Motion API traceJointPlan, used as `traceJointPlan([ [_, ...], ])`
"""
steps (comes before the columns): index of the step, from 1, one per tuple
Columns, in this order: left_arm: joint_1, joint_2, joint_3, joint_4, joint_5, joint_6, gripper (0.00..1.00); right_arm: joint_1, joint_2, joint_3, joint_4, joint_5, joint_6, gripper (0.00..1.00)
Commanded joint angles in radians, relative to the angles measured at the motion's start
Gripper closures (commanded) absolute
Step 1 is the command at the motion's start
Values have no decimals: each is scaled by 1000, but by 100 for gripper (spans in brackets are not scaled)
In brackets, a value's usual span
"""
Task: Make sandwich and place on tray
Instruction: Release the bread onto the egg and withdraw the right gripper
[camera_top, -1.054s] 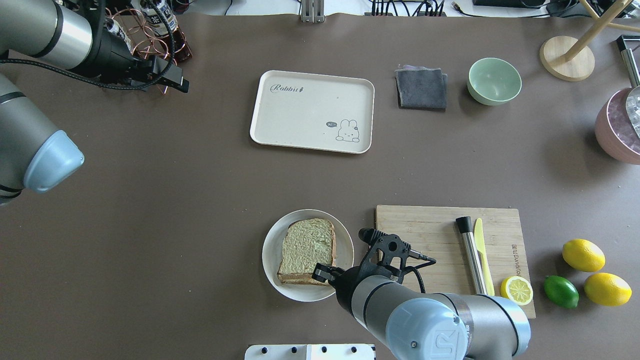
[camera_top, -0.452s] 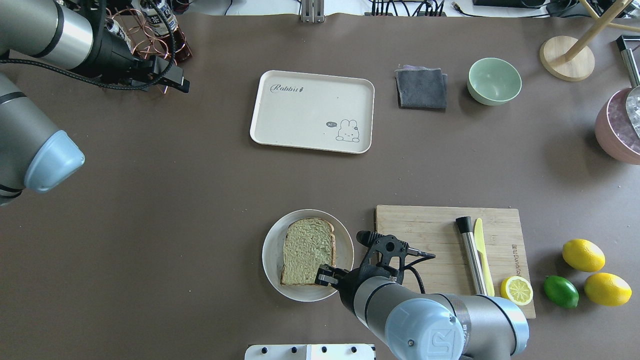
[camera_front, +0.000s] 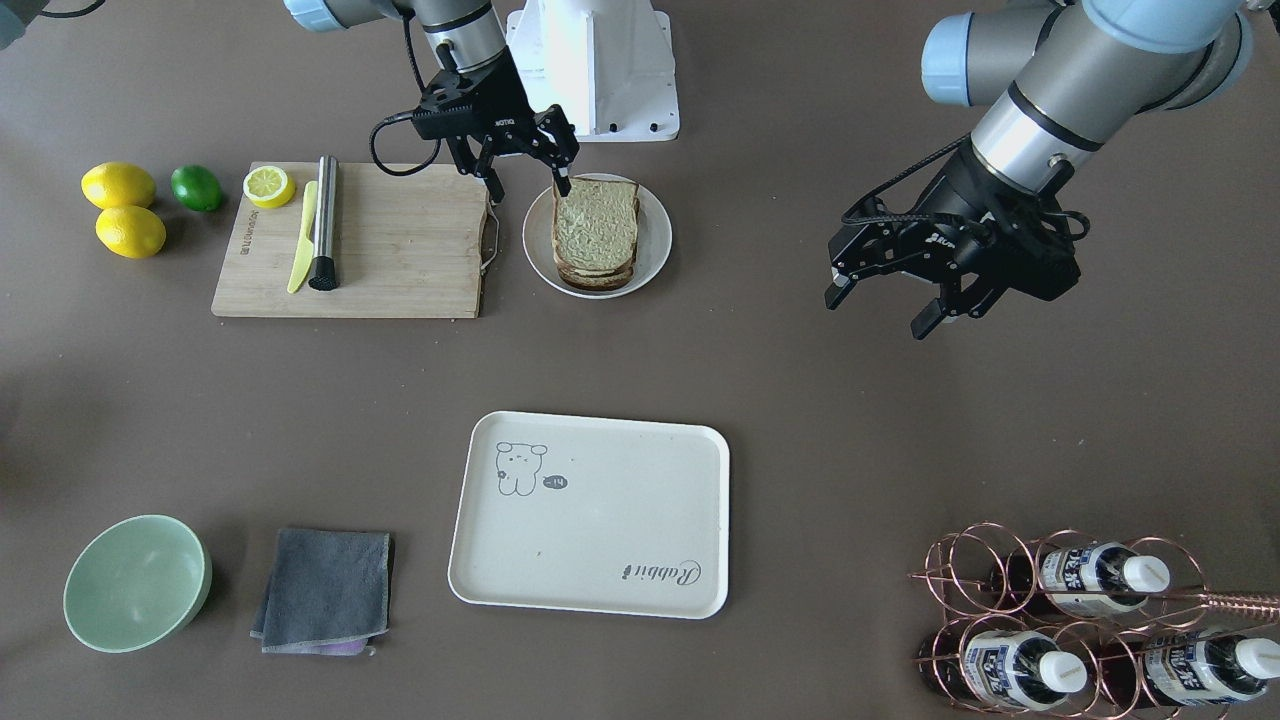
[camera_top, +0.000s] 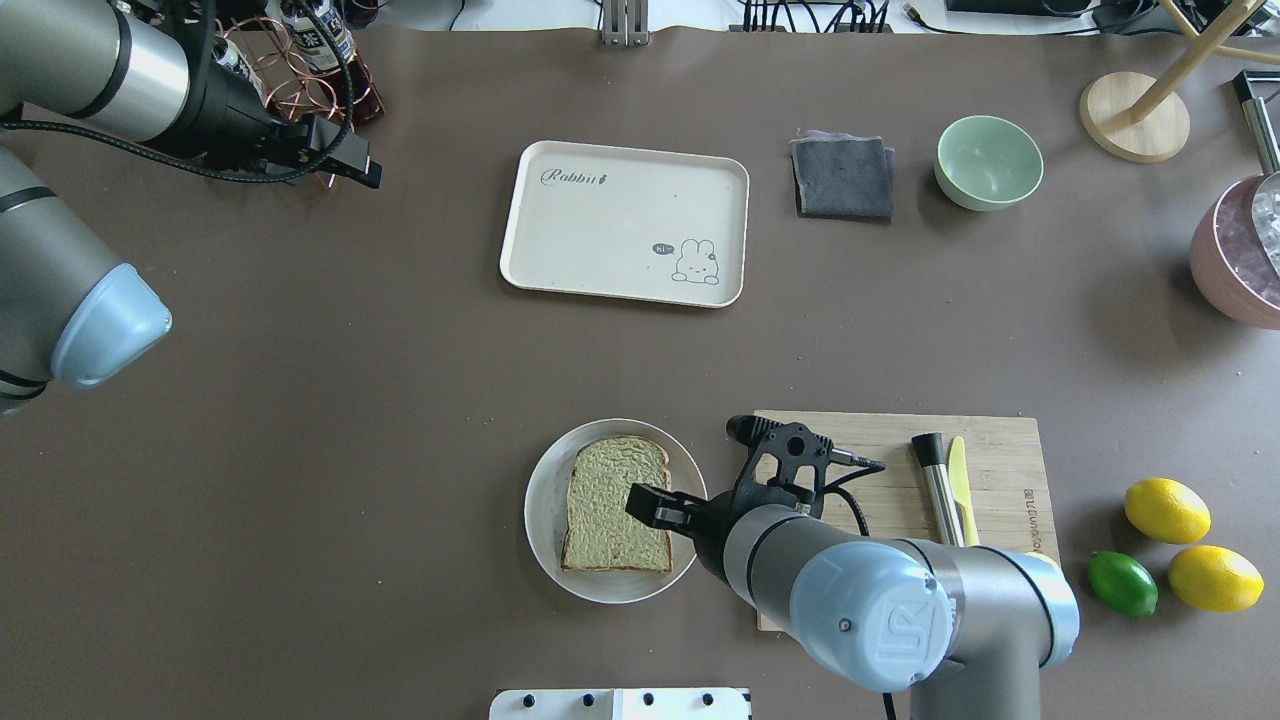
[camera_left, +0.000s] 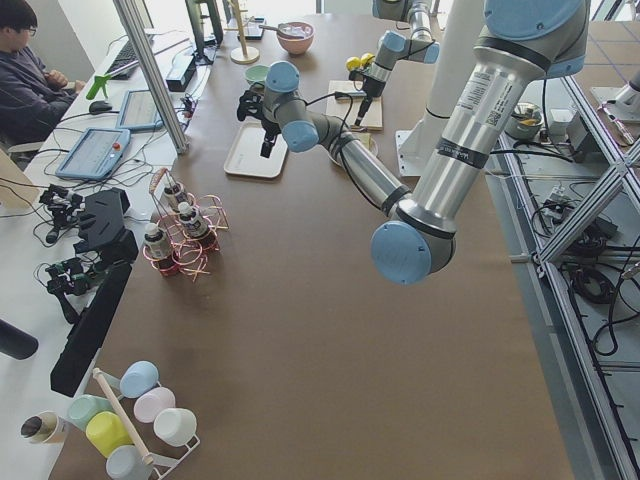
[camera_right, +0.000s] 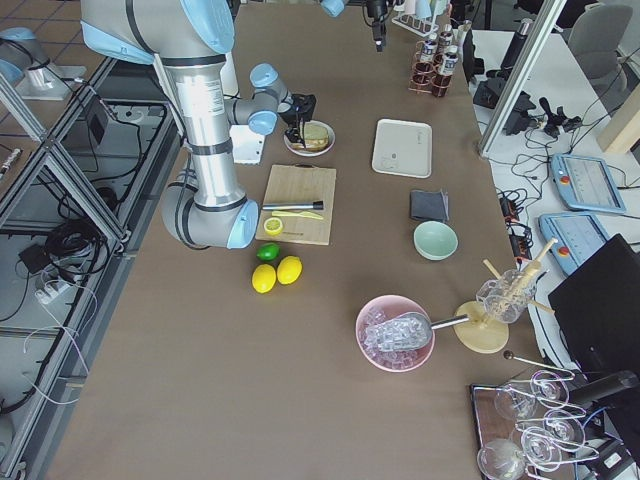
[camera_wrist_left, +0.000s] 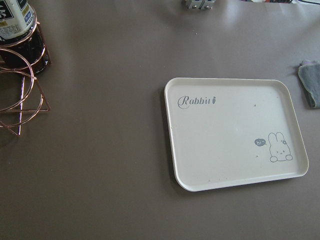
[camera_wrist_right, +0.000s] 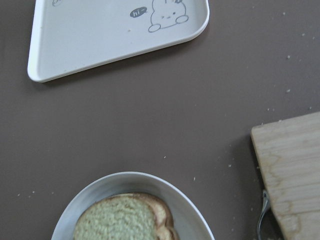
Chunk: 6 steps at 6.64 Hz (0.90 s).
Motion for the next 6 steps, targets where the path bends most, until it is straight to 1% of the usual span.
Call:
traceJointPlan([
  [1, 50, -1, 0, 0, 7, -74, 0, 276, -27, -30, -82, 261, -228, 0],
  [2, 77, -1, 0, 0, 28, -117, 1, 428, -31, -108, -84, 385, -408, 0],
  [3, 130, -3, 0, 0, 57, -175, 1, 547, -28, -189, -84, 438, -579, 0],
  [4, 190, -6, -3, -2, 121, -227, 1, 660, -31, -252, -85, 513, -773, 0],
  [5, 233, -1, 3, -21, 134, -257, 2, 763, -61, -283, -91, 593, -948, 0],
  [6, 241, 3, 2, -38, 136, -289, 2, 860, -92, -285, -122, 648, -1100, 0],
])
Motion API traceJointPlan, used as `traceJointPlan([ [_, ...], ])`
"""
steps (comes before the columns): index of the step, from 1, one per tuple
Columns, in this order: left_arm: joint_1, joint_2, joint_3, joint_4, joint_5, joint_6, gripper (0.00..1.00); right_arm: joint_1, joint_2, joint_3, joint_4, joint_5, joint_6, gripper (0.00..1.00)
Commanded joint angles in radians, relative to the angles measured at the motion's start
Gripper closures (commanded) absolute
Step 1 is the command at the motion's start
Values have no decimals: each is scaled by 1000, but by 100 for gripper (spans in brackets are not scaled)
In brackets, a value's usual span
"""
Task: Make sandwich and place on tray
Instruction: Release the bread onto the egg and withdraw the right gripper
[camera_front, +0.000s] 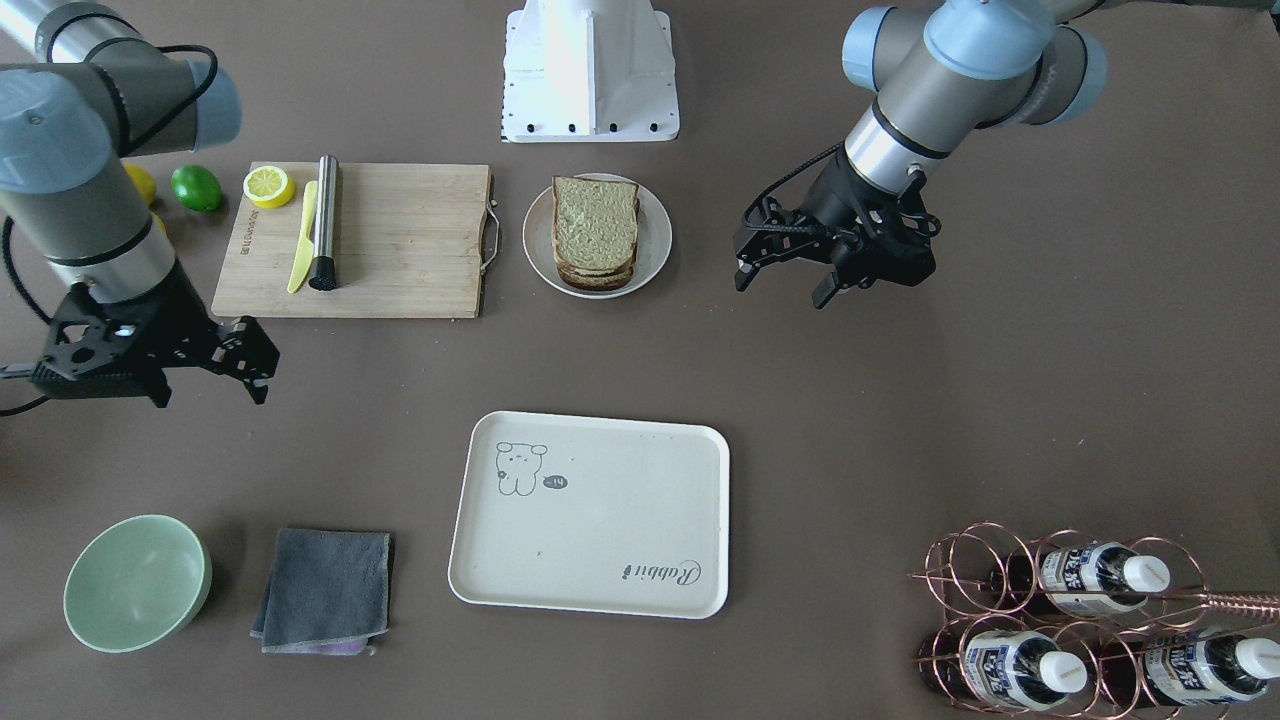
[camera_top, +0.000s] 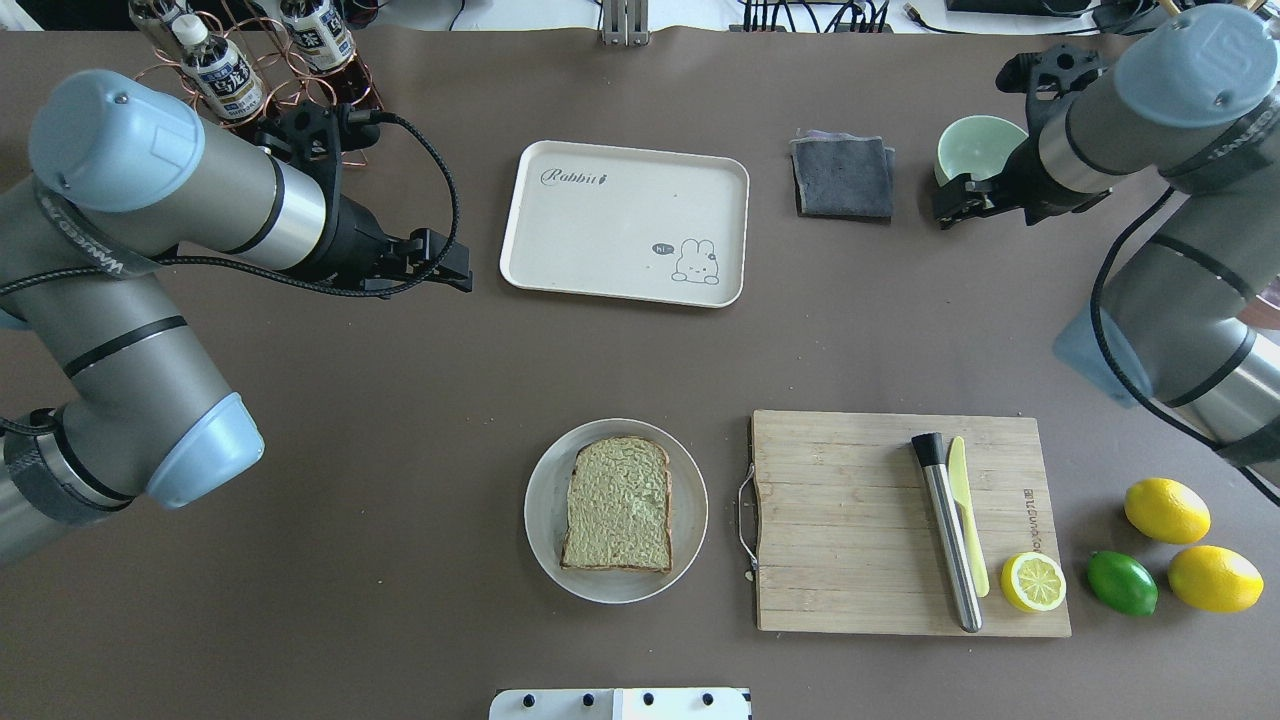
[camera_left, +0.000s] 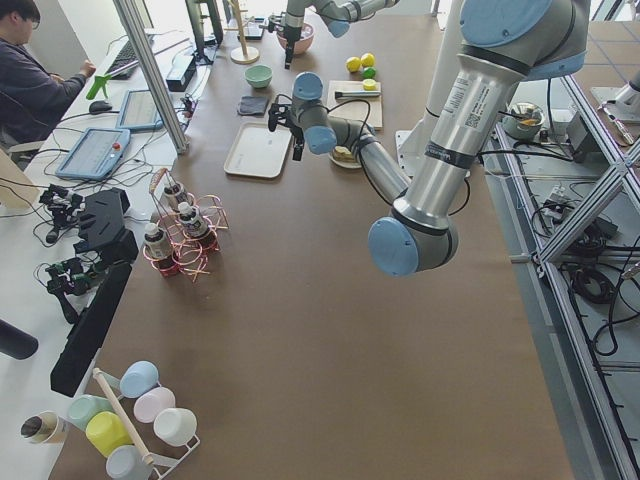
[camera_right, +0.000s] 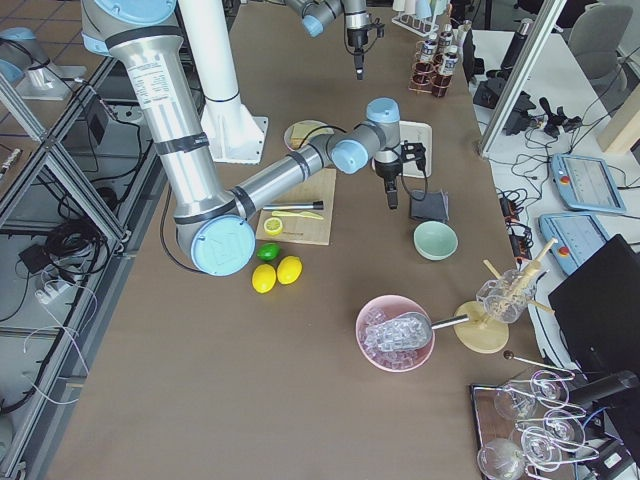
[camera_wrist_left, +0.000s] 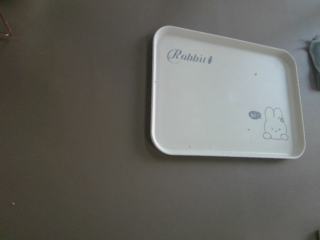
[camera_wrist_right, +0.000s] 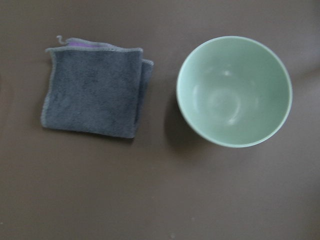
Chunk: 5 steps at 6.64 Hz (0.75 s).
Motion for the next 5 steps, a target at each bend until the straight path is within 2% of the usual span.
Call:
traceJointPlan([
  [1, 62, 21, 0, -33, 42, -63, 3, 200, -40, -19, -97, 140, -338, 0],
  [3, 136, 43, 10, -75, 92, -100, 3, 351, -89, -13, -170, 256, -561, 0],
  [5, 194, 43, 8, -90, 122, -151, 3, 482, -230, -5, -162, 309, -768, 0],
])
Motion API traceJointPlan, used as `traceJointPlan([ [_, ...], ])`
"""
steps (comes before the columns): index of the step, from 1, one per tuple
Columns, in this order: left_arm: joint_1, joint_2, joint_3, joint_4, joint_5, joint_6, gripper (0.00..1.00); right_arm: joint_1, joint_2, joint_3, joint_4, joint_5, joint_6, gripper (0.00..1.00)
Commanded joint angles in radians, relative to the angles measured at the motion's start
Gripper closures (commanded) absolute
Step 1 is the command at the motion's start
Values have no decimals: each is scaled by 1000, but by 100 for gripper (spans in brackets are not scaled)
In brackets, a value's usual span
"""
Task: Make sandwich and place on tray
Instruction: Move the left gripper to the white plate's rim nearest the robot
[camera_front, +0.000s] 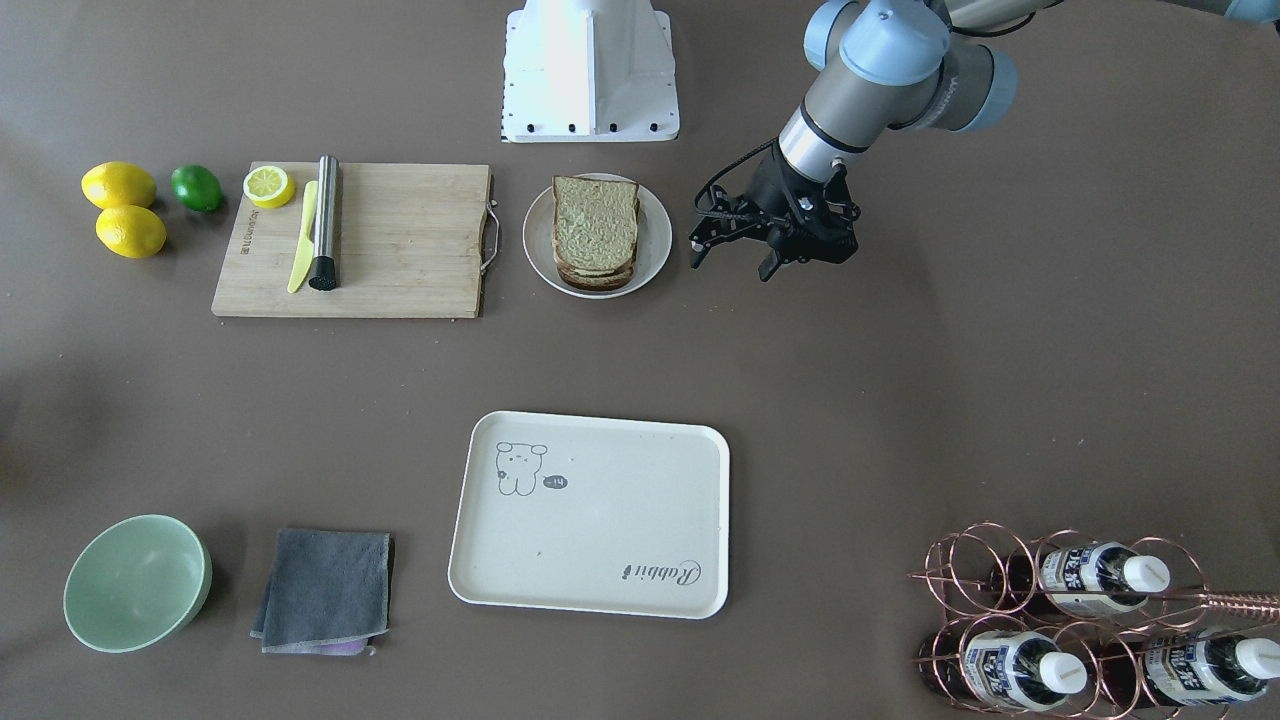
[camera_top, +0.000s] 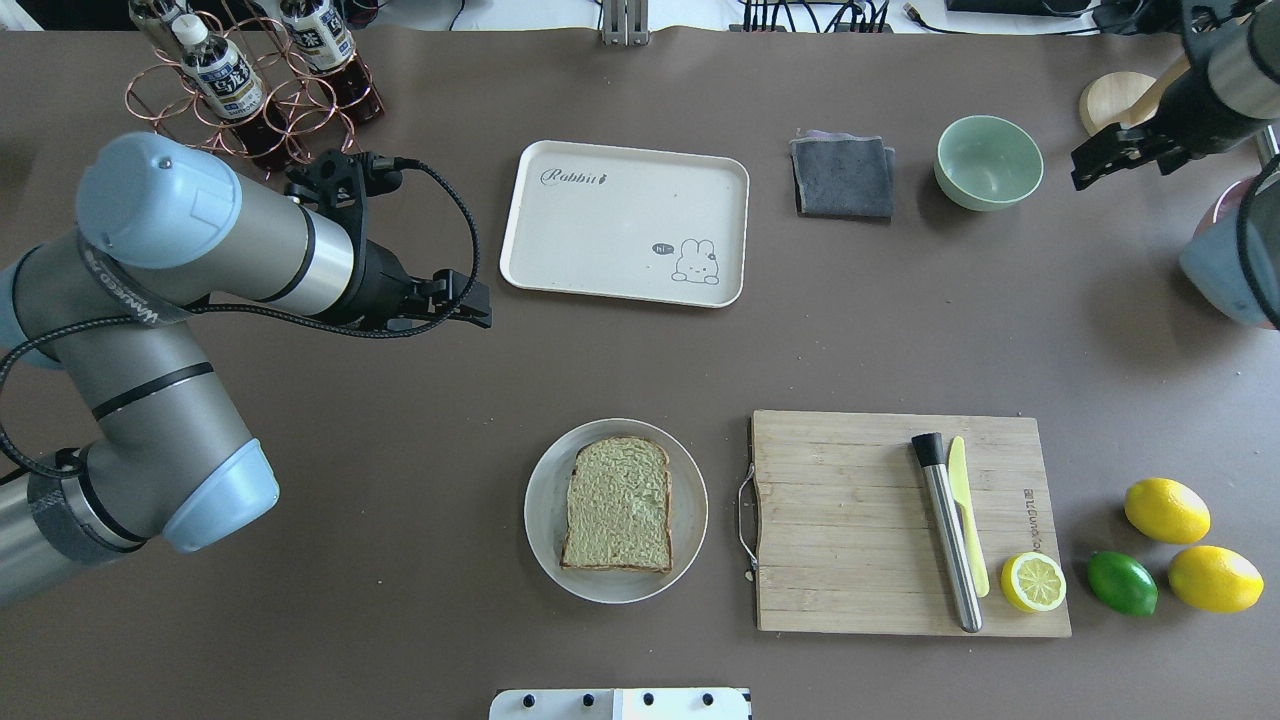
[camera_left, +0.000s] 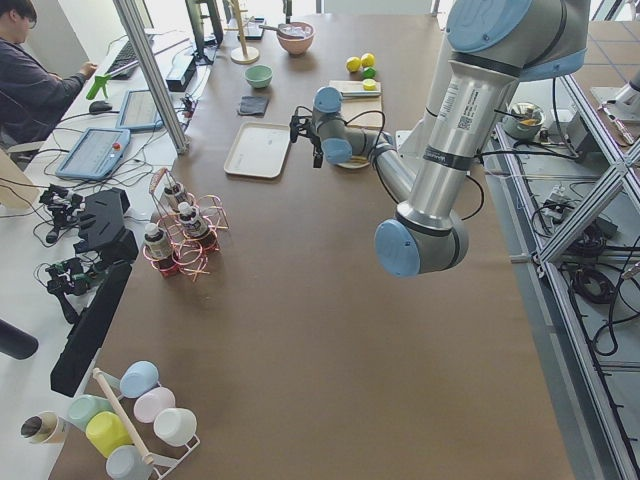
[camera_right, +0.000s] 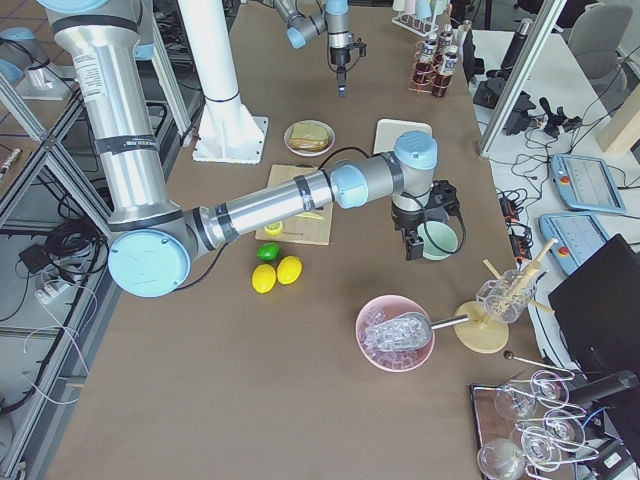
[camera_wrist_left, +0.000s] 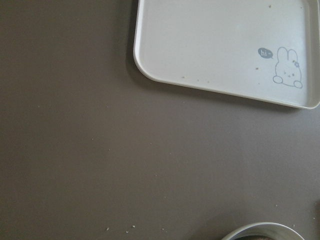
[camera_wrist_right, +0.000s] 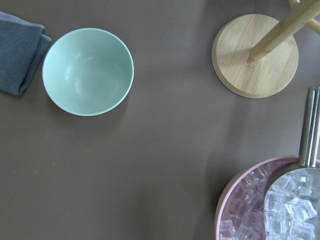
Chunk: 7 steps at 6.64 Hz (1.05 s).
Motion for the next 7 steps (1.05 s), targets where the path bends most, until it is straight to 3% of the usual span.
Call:
traceJointPlan([
  [1, 46, 22, -2, -13, 20, -23, 3, 136, -172, -6, 2, 11, -203, 0],
  [3, 118, 63, 0, -66, 84, -27, 3, 235, -248, 26, 3, -6, -244, 0],
  [4, 152, 65, 2, -76, 100, -27, 10, 238, -249, 24, -4, -19, -242, 0],
  [5, 175, 65, 3, -74, 102, -27, 37, 233, -234, 31, -71, -21, -241, 0],
  [6, 202, 67, 6, -76, 141, -27, 49, 238, -211, 31, -119, -38, -242, 0],
  [7, 236, 67, 15, -77, 166, -28, 50, 238, -219, 31, -119, -77, -244, 0],
])
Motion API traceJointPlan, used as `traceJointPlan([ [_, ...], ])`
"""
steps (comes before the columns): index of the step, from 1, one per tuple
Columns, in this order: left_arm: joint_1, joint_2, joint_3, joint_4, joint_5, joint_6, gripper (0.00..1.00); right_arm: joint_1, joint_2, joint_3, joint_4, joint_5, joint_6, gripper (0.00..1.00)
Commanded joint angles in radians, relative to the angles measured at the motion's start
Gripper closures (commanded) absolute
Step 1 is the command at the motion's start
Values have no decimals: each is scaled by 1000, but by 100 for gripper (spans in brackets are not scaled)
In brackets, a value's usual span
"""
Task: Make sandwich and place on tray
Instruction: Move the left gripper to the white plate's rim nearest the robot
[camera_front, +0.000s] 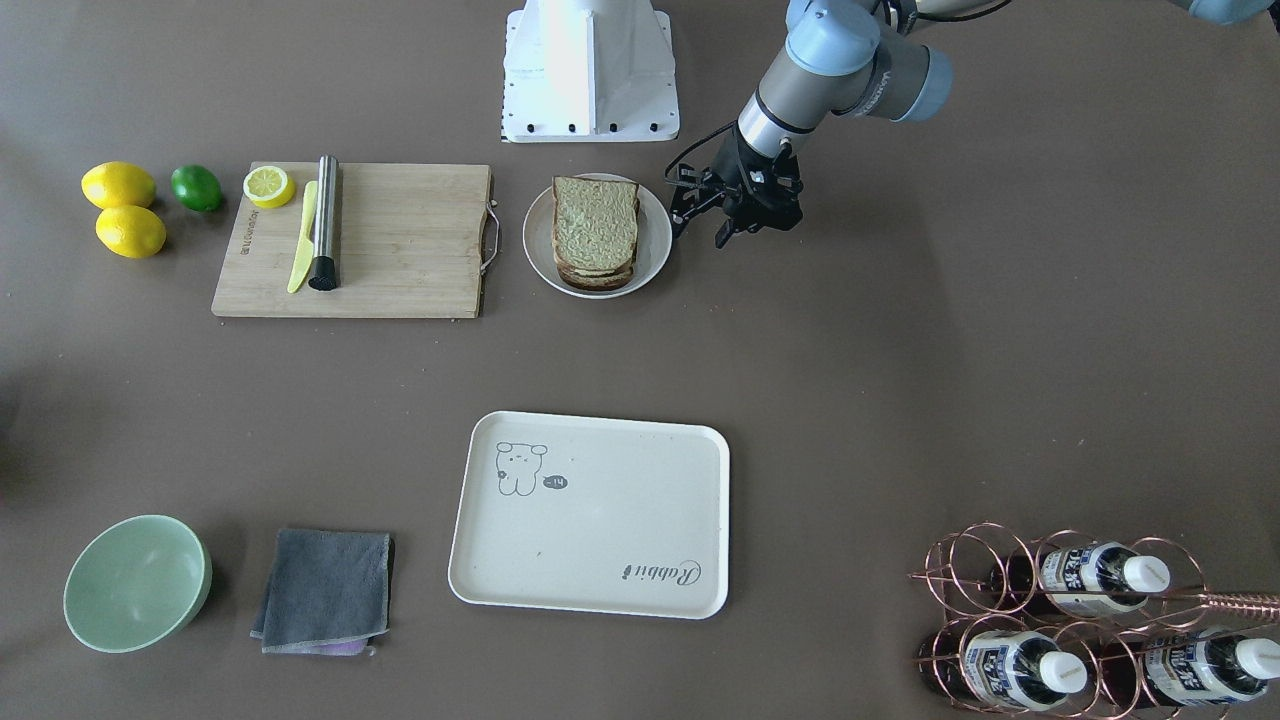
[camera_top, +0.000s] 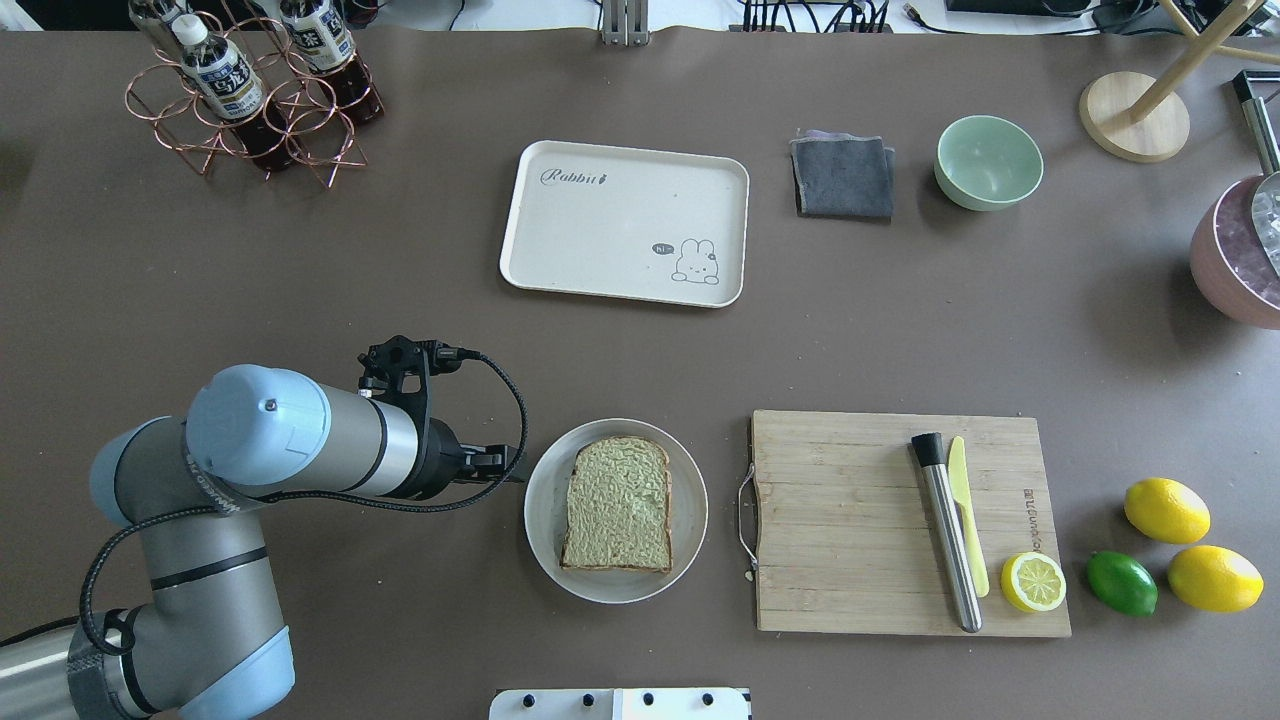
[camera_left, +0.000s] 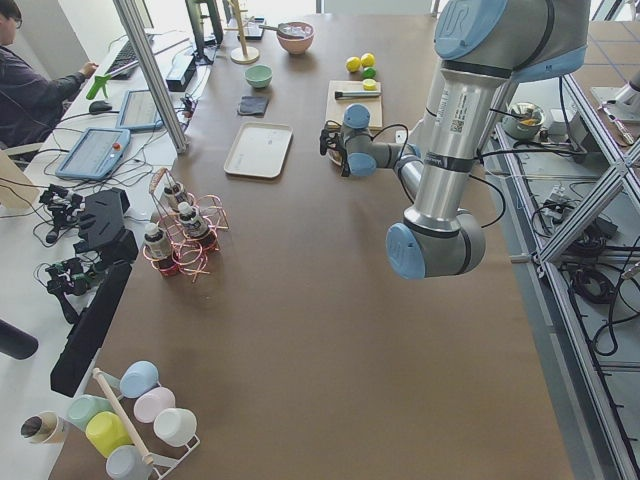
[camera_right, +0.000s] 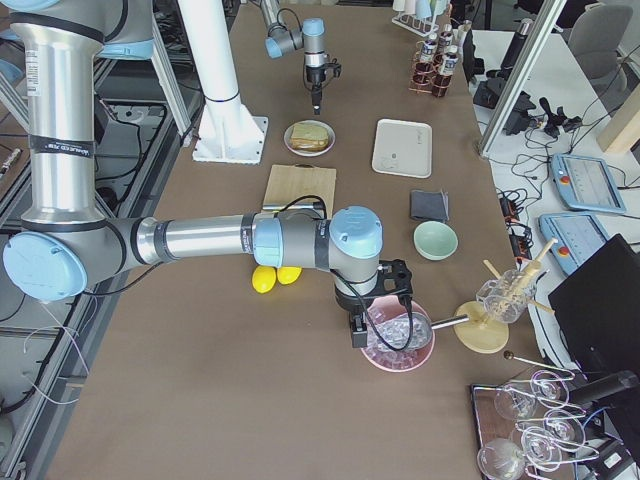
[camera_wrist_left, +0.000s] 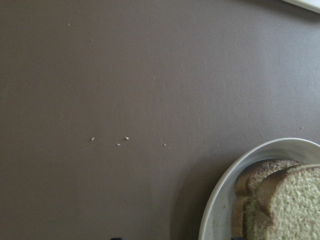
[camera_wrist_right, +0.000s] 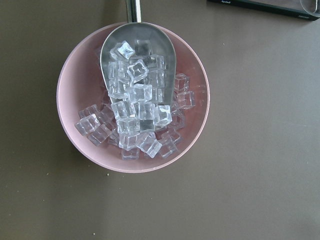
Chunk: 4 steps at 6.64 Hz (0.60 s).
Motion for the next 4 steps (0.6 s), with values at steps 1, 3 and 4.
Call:
traceJointPlan([
  [1, 41, -5, 9, -2, 31, -3, 51, 1, -2, 1, -20, -51, -2, 0],
  [3, 57, -14, 11, 0, 33, -36, 52, 1, -1, 1, -20, -52, -3, 0],
  [4, 57, -25, 23, 0, 33, -36, 53, 1, 1, 1, -18, -52, -3, 0],
])
